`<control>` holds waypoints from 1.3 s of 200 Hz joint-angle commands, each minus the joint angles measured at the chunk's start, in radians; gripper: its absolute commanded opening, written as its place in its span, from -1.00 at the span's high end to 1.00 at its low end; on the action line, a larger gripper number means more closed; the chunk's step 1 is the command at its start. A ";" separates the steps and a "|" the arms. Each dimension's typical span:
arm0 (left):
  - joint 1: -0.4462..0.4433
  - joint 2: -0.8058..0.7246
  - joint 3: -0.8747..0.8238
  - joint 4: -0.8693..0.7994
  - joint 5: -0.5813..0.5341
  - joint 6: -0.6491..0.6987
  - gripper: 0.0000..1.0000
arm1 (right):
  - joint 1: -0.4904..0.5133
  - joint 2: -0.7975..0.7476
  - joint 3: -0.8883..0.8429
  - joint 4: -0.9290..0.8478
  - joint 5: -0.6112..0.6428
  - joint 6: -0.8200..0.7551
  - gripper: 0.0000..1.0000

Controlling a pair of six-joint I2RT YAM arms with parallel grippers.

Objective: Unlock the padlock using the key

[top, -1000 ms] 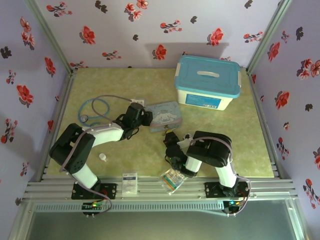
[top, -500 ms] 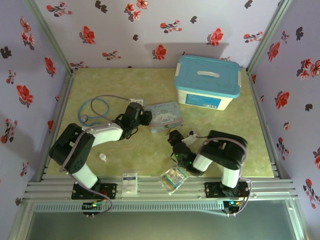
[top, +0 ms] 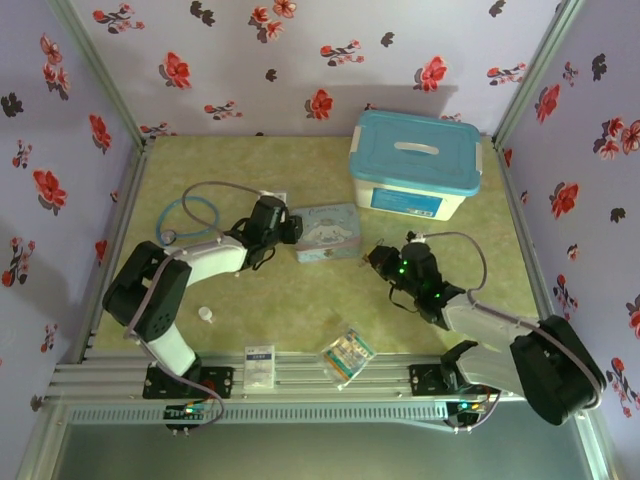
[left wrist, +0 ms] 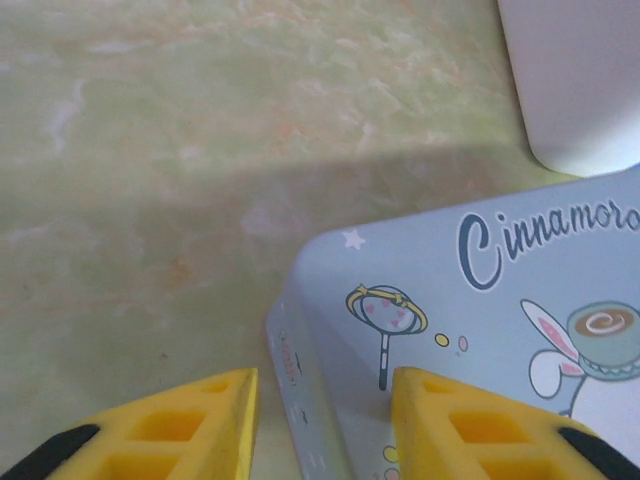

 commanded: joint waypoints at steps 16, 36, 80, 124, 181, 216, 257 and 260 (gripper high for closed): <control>0.041 0.081 0.042 -0.135 -0.026 0.038 0.22 | -0.105 0.036 0.058 -0.145 -0.392 -0.111 1.00; 0.053 0.088 0.071 -0.147 -0.022 0.047 0.22 | -0.105 0.093 0.076 -0.066 -0.446 -0.112 1.00; 0.056 0.065 0.067 -0.143 -0.022 0.049 0.22 | -0.103 0.245 0.113 0.054 -0.474 -0.117 1.00; 0.057 0.075 0.058 -0.140 -0.015 0.045 0.22 | -0.104 0.346 0.084 0.184 -0.506 -0.127 1.00; 0.056 0.067 0.035 -0.119 -0.002 0.029 0.22 | -0.105 0.363 0.047 0.111 -0.496 -0.184 1.00; 0.057 0.057 0.035 -0.119 -0.002 0.034 0.22 | -0.108 0.364 0.021 0.133 -0.489 -0.178 1.00; 0.056 0.057 0.030 -0.111 0.004 0.025 0.22 | -0.111 0.358 -0.018 0.135 -0.472 -0.185 1.00; 0.056 0.057 0.029 -0.110 0.004 0.025 0.22 | -0.112 0.357 -0.023 0.137 -0.472 -0.185 1.00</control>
